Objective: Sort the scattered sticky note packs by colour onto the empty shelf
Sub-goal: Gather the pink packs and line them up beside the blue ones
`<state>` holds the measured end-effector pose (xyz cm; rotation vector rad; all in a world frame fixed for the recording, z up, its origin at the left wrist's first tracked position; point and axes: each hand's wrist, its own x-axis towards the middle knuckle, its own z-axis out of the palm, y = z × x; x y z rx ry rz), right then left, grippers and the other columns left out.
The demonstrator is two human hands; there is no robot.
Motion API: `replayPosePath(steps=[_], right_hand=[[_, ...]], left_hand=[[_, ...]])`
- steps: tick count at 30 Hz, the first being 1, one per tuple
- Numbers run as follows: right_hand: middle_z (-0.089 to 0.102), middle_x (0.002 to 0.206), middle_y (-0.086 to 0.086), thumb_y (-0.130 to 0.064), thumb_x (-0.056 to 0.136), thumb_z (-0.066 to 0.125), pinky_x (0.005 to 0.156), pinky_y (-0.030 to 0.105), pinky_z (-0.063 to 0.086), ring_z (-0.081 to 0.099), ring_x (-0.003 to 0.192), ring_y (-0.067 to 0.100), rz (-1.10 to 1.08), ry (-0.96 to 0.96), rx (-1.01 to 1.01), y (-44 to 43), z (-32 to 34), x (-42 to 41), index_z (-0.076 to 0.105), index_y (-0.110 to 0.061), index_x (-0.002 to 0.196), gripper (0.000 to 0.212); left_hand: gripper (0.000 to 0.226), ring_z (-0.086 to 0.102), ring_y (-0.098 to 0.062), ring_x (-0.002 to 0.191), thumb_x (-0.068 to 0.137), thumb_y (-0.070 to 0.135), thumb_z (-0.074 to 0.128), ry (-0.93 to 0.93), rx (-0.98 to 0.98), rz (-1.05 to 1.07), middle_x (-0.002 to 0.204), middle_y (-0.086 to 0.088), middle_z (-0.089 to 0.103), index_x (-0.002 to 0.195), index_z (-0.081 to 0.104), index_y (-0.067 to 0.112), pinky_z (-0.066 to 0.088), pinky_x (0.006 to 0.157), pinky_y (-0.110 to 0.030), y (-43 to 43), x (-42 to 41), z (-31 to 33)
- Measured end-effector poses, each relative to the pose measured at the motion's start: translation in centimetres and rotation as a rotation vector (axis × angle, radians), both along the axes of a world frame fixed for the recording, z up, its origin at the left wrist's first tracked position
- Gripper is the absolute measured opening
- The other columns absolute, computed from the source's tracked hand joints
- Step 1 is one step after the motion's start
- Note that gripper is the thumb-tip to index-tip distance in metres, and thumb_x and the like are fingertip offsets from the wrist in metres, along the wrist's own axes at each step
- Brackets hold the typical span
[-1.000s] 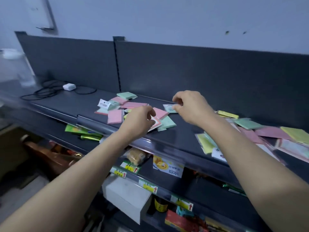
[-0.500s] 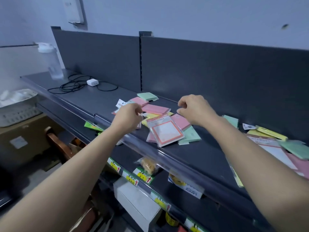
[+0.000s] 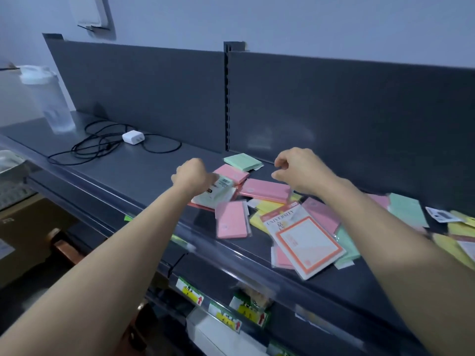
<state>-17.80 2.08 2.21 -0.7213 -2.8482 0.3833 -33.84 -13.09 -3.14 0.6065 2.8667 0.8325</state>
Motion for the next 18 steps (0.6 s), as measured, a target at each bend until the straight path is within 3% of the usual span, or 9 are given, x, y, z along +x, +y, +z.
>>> replayPosePath(steps=[3, 6, 9, 14, 16, 18], right_hand=[[0.063, 0.114, 0.006, -0.034, 0.087, 0.064, 0.091, 0.04, 0.051, 0.06, 0.1, 0.026, -0.012, -0.146, -0.053, -0.1, -0.7, -1.4, 0.062, -0.013, 0.116, 0.036], [0.061, 0.116, 0.002, -0.048, 0.082, 0.063, 0.089, 0.04, 0.051, 0.06, 0.097, 0.023, -0.029, -0.337, -0.06, 0.0, -1.8, -2.4, 0.057, -0.016, 0.12, 0.05], [0.06, 0.112, 0.001, -0.056, 0.076, 0.067, 0.085, 0.04, 0.052, 0.06, 0.092, 0.021, -0.052, -0.404, -0.087, 0.4, -2.4, -3.1, 0.054, -0.017, 0.121, 0.06], [0.054, 0.131, 0.001, -0.063, 0.07, 0.069, 0.096, 0.042, 0.046, 0.056, 0.11, 0.023, -0.12, -0.464, -0.165, 1.0, -2.5, -3.7, 0.043, -0.017, 0.134, 0.083], [0.057, 0.124, 0.002, -0.061, 0.07, 0.071, 0.091, 0.04, 0.048, 0.058, 0.104, 0.022, -0.131, -0.444, -0.173, 1.1, -2.6, -3.7, 0.048, -0.015, 0.127, 0.077], [0.062, 0.11, 0.004, -0.05, 0.073, 0.074, 0.082, 0.037, 0.051, 0.061, 0.093, 0.023, -0.126, -0.367, -0.166, 1.2, -2.5, -3.7, 0.056, -0.011, 0.111, 0.057]], left_hand=[[0.028, 0.06, -0.032, 0.09, 0.085, 0.035, 0.063, -0.024, 0.01, -0.045, 0.083, -0.008, 0.062, 0.081, 0.053, 0.01, 0.047, 0.08, -0.037, 1.0, -1.5, -0.4], [0.029, 0.063, -0.032, 0.087, 0.085, 0.036, 0.063, -0.061, -0.007, -0.09, 0.085, -0.011, 0.066, 0.082, 0.055, 0.008, 0.049, 0.077, -0.036, 1.8, -2.8, -0.8], [0.032, 0.062, -0.028, 0.071, 0.085, 0.037, 0.062, -0.082, -0.035, -0.123, 0.073, -0.007, 0.063, 0.073, 0.054, 0.008, 0.047, 0.065, -0.032, 2.6, -3.7, -1.2], [0.04, 0.05, -0.021, 0.052, 0.085, 0.036, 0.065, -0.08, -0.031, -0.159, 0.059, -0.003, 0.052, 0.062, 0.046, 0.009, 0.034, 0.047, -0.025, 3.8, -4.6, -0.8], [0.041, 0.049, -0.02, 0.051, 0.082, 0.037, 0.069, -0.096, -0.04, -0.181, 0.06, -0.004, 0.053, 0.061, 0.047, 0.009, 0.034, 0.046, -0.025, 4.4, -4.6, -0.7], [0.044, 0.046, -0.019, 0.051, 0.077, 0.037, 0.074, -0.107, -0.059, -0.184, 0.059, -0.003, 0.049, 0.06, 0.045, 0.009, 0.031, 0.045, -0.025, 4.8, -4.6, -0.6]])
